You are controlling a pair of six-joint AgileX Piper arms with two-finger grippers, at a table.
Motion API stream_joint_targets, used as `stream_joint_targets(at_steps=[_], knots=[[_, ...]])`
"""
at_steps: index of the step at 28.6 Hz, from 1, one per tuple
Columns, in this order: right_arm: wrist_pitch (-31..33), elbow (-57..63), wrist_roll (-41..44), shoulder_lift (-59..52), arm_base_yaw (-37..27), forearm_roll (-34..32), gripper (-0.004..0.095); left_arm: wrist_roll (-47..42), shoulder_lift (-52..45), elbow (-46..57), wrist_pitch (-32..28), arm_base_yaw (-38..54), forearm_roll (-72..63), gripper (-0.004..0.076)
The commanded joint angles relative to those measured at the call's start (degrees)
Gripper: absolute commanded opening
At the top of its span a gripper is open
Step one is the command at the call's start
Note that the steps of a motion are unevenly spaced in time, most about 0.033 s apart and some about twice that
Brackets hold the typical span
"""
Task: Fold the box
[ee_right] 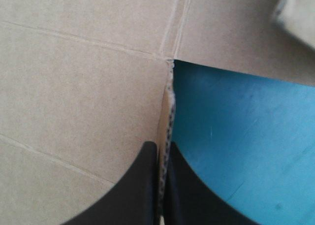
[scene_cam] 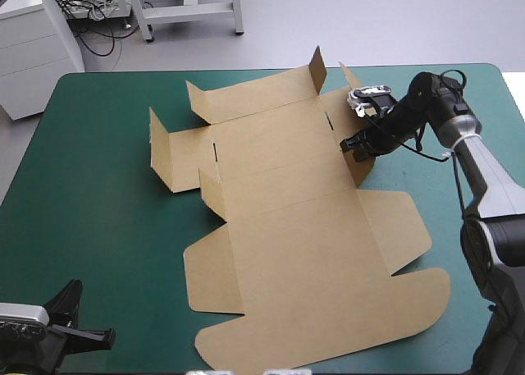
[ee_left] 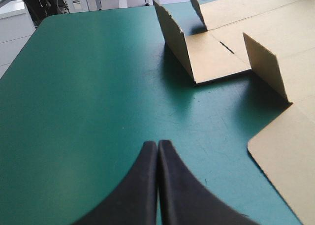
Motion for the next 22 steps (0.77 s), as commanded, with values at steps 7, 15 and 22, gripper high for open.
stream_joint_targets(at_steps=[7, 15, 22], knots=[[2.9, -14.1, -12.3, 2.3, 10.9, -10.1, -0.0004, 0.0, -0.9, -1.0, -4.2, 0.0, -0.3, -0.0032], [-4.1, -14.9, -29.1, 2.4, 20.8, -12.9, -0.0023, 0.0, -0.9, -1.0, -4.2, 0.0, -0.3, -0.0032], [-11.9, -14.9, -35.6, 2.5, 22.0, -12.7, -0.0023, 0.0, -0.9, -1.0, -4.2, 0.0, -0.3, -0.0032]])
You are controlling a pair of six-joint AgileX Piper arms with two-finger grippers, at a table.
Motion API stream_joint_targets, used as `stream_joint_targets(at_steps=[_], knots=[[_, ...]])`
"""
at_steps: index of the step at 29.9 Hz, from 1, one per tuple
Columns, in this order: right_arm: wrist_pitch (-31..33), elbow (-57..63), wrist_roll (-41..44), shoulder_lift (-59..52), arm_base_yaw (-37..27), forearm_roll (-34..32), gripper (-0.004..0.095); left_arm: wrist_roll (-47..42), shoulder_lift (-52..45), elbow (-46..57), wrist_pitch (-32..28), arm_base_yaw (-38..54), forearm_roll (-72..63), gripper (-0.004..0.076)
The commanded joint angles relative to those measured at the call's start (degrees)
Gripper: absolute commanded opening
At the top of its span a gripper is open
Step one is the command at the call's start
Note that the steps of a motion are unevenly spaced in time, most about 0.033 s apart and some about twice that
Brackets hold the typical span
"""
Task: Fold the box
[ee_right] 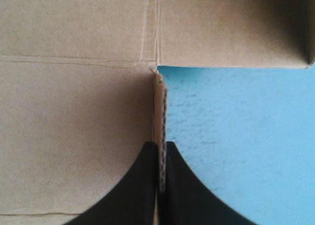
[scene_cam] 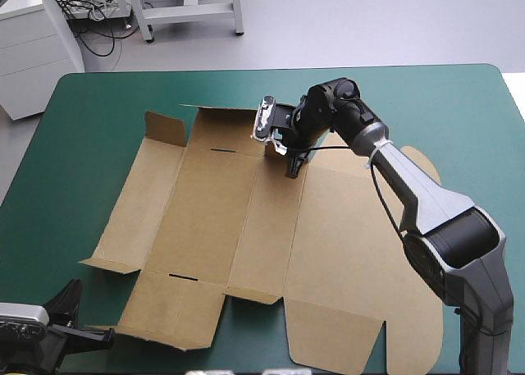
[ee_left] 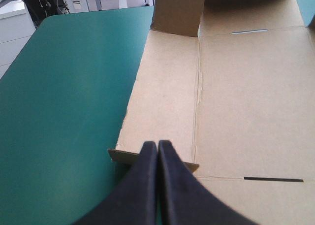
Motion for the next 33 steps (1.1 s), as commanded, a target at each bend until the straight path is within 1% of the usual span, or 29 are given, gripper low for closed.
stream_joint_targets(at_steps=[1, 7, 11, 14, 16, 17, 19, 22, 23, 24, 27, 30, 32, 33], knots=[[-5.4, -1.9, -4.8, -3.0, -0.2, 0.1, -0.0023, 0.0, -0.9, -1.0, -4.2, 0.0, -0.6, -0.0032], [-6.1, -1.9, -6.0, -1.3, -0.2, 0.3, -0.0021, 0.0, -0.9, -1.0, -4.2, 0.0, -0.6, -0.0032], [-4.8, -1.9, -6.0, 0.6, -0.1, 0.3, -0.0021, 0.0, -0.9, -1.0, -4.2, 0.0, -0.6, -0.0032], [-4.2, -1.9, -6.0, 1.3, -0.1, 0.1, 0.0021, 0.0, -0.9, -1.0, -4.2, 0.0, -0.6, -0.0032], [-4.2, -1.9, -6.0, 1.4, -0.1, 0.1, 0.0098, 0.0, -0.9, -1.0, -4.2, 0.0, -0.5, -0.0032], [-4.3, -1.9, -6.0, 1.4, -0.1, 0.3, 0.0153, 0.0, -0.9, -1.0, -4.2, 0.0, -0.4, -0.0032], [-4.3, -1.9, -6.0, 1.4, -0.1, 0.3, 0.0274, 0.0, -0.9, -1.0, -4.2, 0.0, -0.4, -0.0032], [-4.3, -1.9, -4.9, 1.4, -0.1, 0.3, 0.0485, 0.0, -0.9, -1.0, -4.2, 0.0, -0.4, -0.0032], [-4.3, -1.9, -4.2, 1.3, -0.1, 0.3, 0.0531, 0.0, -0.9, -1.0, -4.2, 0.0, -0.4, -0.0032], [-4.3, -2.1, -3.2, 1.3, -0.1, 0.1, 0.0554, 0.0, -0.9, -1.0, -4.2, 0.0, -0.4, -0.0032], [-3.5, -3.6, 2.4, 1.2, -0.1, -0.3, 0.0556, 0.0, -0.9, -1.0, -4.2, 0.0, -0.4, -0.0031], [-1.6, -7.4, 10.4, 1.1, -0.1, -0.5, 0.0541, 0.0, -0.9, -1.0, -4.2, 0.0, -0.4, -0.0004], [0.0, -9.9, 16.3, 1.1, -0.3, -0.6, 0.0502, 0.0, -0.9, -1.0, -4.2, 0.0, -0.4, 0.0029], [1.0, -11.2, 18.5, 1.1, -0.3, -0.6, 0.0462, 0.0, -0.9, -1.0, -4.2, 0.0, -0.4, 0.0051]])
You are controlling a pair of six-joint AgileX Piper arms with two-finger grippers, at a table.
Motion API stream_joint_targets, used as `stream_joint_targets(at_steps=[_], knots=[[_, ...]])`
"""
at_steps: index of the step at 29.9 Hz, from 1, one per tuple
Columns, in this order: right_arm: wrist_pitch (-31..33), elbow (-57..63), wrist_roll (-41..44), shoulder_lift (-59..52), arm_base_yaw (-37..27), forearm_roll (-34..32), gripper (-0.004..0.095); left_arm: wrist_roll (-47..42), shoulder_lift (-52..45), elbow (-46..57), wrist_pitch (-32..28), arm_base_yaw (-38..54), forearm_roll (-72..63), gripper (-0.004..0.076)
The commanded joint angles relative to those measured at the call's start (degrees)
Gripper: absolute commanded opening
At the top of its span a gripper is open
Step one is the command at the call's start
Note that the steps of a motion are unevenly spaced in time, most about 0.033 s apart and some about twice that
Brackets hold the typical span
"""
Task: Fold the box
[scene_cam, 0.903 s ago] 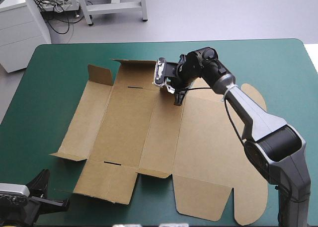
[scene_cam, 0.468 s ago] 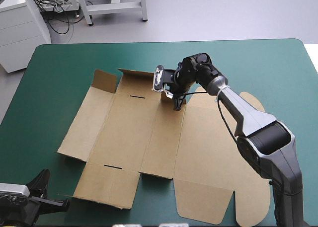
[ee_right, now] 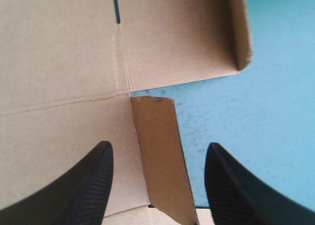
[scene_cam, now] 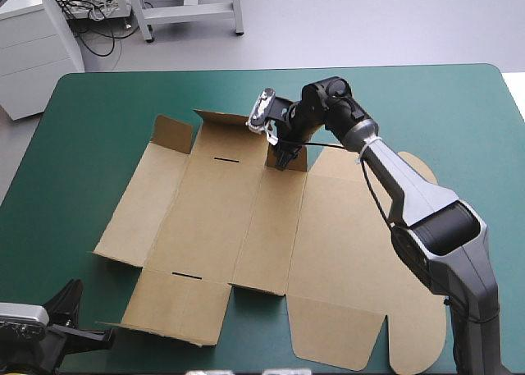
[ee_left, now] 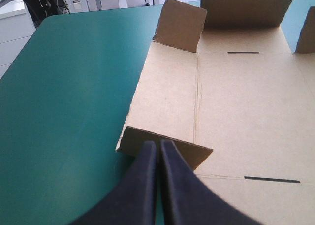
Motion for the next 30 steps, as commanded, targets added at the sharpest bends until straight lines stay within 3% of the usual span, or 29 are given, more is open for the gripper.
stream_joint_targets(at_steps=[1, 5, 6, 10, 16, 19, 24, 26, 30], knots=[[1.3, -5.7, 8.7, -3.9, -0.3, -0.4, 0.0406, 0.0, -0.9, -1.0, -4.2, 0.0, -0.4, 0.0074], [3.4, -8.6, 15.8, -3.9, -0.3, -3.6, 0.003, 0.0, -0.9, -1.0, -4.2, 0.0, -0.4, 0.0112], [4.0, -9.1, 19.0, -4.0, -0.3, -4.8, -0.0016, 0.0, -0.9, -1.0, -4.2, 0.0, -0.4, 0.0112], [8.4, -9.3, 29.8, -4.6, -0.3, -8.7, -0.0002, 0.0, -0.9, -1.0, -4.2, 0.0, -0.4, 0.0112], [9.5, -7.3, 36.3, -7.8, -0.3, -11.9, -0.0004, 0.0, -0.9, -1.0, -4.2, 0.0, -0.4, 0.0132], [9.5, -4.8, 37.2, -10.5, -0.3, -11.8, -0.0004, 0.0, -0.9, -1.0, -4.2, 0.0, -0.4, 0.0222], [9.5, 3.7, 39.1, -17.2, -0.3, -11.9, -0.0004, 0.0, -0.9, -1.0, -4.2, 0.0, -0.4, 0.047], [9.0, 8.1, 39.3, -20.8, -0.3, -11.9, -0.0004, 0.0, -0.9, -1.0, -4.2, 0.0, -0.4, 0.052], [4.1, 20.3, 41.4, -29.0, -0.3, -13.2, -0.0004, 0.0, -0.9, -1.0, -4.3, 0.0, 0.8, 0.0523]])
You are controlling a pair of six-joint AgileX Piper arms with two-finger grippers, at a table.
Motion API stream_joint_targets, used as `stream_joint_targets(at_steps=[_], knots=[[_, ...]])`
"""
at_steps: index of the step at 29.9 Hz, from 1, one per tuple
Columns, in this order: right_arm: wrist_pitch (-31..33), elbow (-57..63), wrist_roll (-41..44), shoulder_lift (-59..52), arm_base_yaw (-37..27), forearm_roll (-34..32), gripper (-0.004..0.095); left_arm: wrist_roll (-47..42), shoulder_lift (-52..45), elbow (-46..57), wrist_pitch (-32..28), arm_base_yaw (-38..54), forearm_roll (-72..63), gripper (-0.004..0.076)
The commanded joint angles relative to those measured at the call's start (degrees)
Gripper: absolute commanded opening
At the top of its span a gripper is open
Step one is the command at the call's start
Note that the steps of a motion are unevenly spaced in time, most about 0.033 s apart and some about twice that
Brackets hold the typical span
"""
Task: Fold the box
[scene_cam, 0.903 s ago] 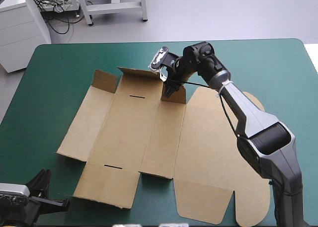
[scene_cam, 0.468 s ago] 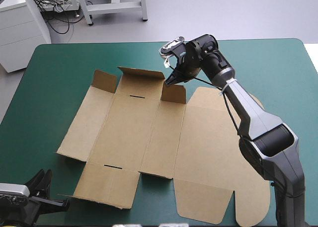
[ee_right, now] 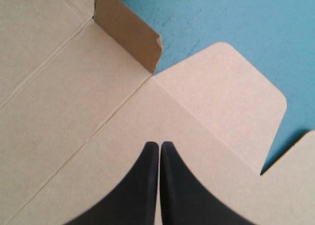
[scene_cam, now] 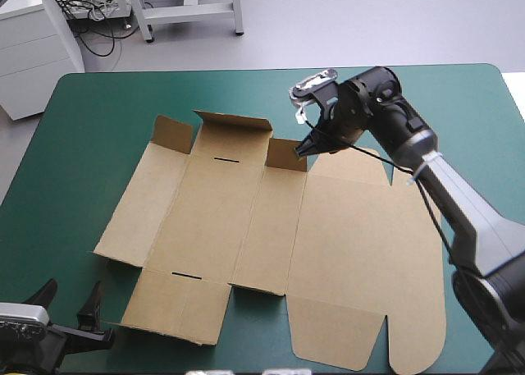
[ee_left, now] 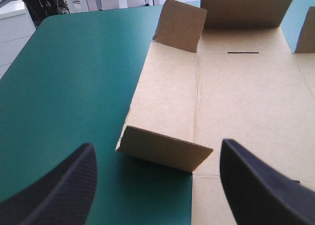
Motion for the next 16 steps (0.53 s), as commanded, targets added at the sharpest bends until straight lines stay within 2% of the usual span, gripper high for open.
stream_joint_targets(at_steps=[1, 4, 9, 16], knots=[[-5.9, 7.9, 2.8, -10.8, -0.2, -3.0, -0.0004, 0.0, -0.7, -1.0, -4.4, 0.0, 1.8, 0.0523], [-9.6, 17.2, 7.6, -18.4, -0.6, -5.9, -0.0004, 0.0, 0.7, -1.7, -5.2, 0.0, 5.7, 0.0523], [-14.2, 31.5, 13.0, -30.1, -2.5, -5.9, -0.0004, 0.0, 7.6, -6.7, -6.1, 0.0, 7.6, 0.0523], [-16.3, 47.4, 19.8, -47.5, -3.7, -5.7, -0.0004, 0.0, 23.7, -18.5, -5.4, 0.0, 8.4, 0.0523]])
